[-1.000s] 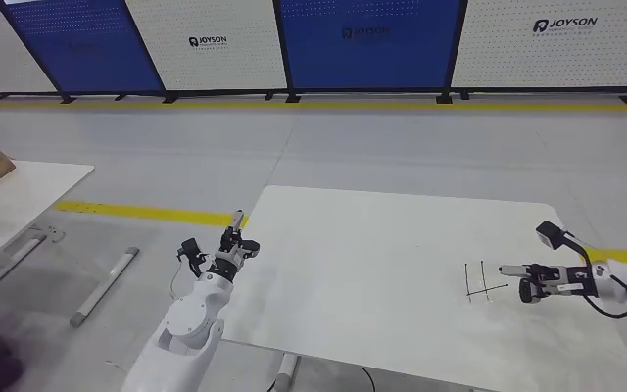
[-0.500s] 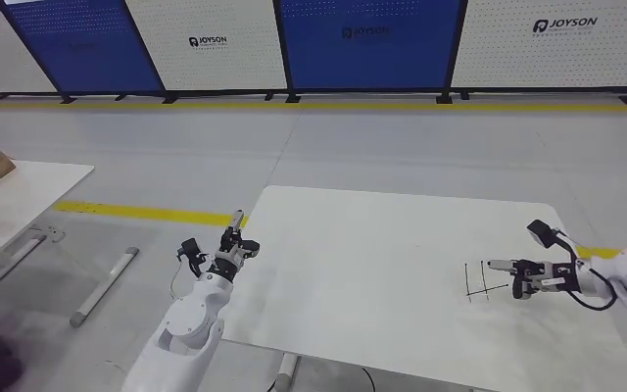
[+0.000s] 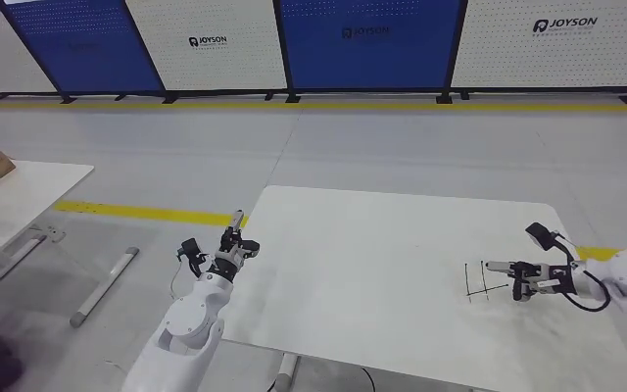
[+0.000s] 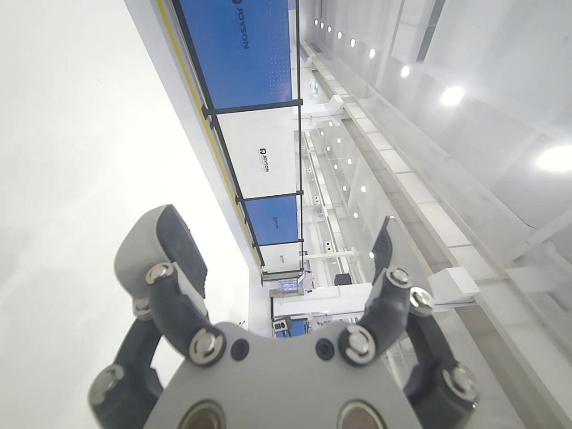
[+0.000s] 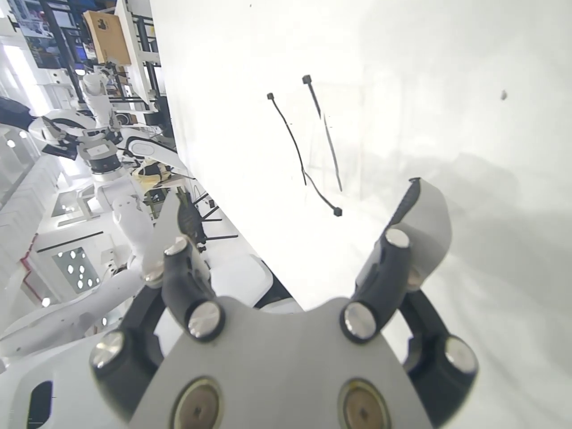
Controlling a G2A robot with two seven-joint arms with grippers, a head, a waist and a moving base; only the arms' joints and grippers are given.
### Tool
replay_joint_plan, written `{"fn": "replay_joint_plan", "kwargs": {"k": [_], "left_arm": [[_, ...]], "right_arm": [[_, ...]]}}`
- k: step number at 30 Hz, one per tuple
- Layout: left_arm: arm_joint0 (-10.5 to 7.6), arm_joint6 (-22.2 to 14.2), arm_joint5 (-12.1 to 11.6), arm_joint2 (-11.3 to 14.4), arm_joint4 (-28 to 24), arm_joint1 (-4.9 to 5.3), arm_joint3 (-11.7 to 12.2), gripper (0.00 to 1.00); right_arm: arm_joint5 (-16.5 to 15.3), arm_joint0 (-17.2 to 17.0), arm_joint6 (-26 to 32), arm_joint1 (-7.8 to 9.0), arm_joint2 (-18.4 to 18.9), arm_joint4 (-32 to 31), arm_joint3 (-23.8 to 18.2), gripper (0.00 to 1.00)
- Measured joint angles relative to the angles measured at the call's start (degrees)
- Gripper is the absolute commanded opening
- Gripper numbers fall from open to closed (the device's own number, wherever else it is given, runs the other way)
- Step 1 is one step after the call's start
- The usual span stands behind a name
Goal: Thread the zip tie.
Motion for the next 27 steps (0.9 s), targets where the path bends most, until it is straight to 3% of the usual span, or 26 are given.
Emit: {"fn": "replay_joint_plan", "kwargs": {"k": [11, 12, 13, 15, 16, 19, 20, 21, 25, 26, 27], "left_arm": [[0.00, 0.0, 0.0, 0.0, 0.0, 0.00, 0.0, 1.00], [0.00, 0.0, 0.0, 0.0, 0.0, 0.00, 0.0, 1.00], [0.00, 0.0, 0.0, 0.0, 0.0, 0.00, 0.0, 1.00], [0.00, 0.0, 0.0, 0.0, 0.0, 0.00, 0.0, 1.00], [0.00, 0.0, 0.0, 0.0, 0.0, 0.00, 0.0, 1.00], [0.00, 0.0, 0.0, 0.0, 0.0, 0.00, 0.0, 1.00], [0.00, 0.0, 0.0, 0.0, 0.0, 0.00, 0.0, 1.00], [0.00, 0.0, 0.0, 0.0, 0.0, 0.00, 0.0, 1.00], [0.00, 0.0, 0.0, 0.0, 0.0, 0.00, 0.0, 1.00], [0.00, 0.0, 0.0, 0.0, 0.0, 0.00, 0.0, 1.00], [0.00, 0.0, 0.0, 0.0, 0.0, 0.00, 0.0, 1.00]], "right_arm": [[0.9, -1.0, 1.2, 0.19, 2.3, 0.0, 1.0, 1.00], [0.9, -1.1, 1.3, 0.18, 2.5, -0.1, 1.0, 0.84], [1.0, -1.1, 1.4, 0.17, 2.7, -0.1, 1.1, 0.84], [1.0, -1.2, 1.7, 0.14, 3.1, 0.1, 1.2, 0.64], [1.0, -1.3, 1.8, 0.12, 3.2, 0.1, 1.2, 0.61], [1.0, -1.4, 2.1, 0.07, 3.7, -0.1, 1.3, 0.55], [1.0, -1.4, 2.2, 0.06, 3.8, -0.2, 1.4, 0.55], [1.2, -1.4, 2.3, 0.03, 4.0, -0.3, 1.5, 0.61], [2.0, -1.5, 2.3, -0.18, 4.3, -0.6, 1.9, 0.61], [2.1, -1.6, 2.3, -0.26, 4.3, -0.6, 1.9, 0.55], [2.1, -1.6, 2.3, -0.36, 4.4, -0.7, 2.1, 0.55]]}}
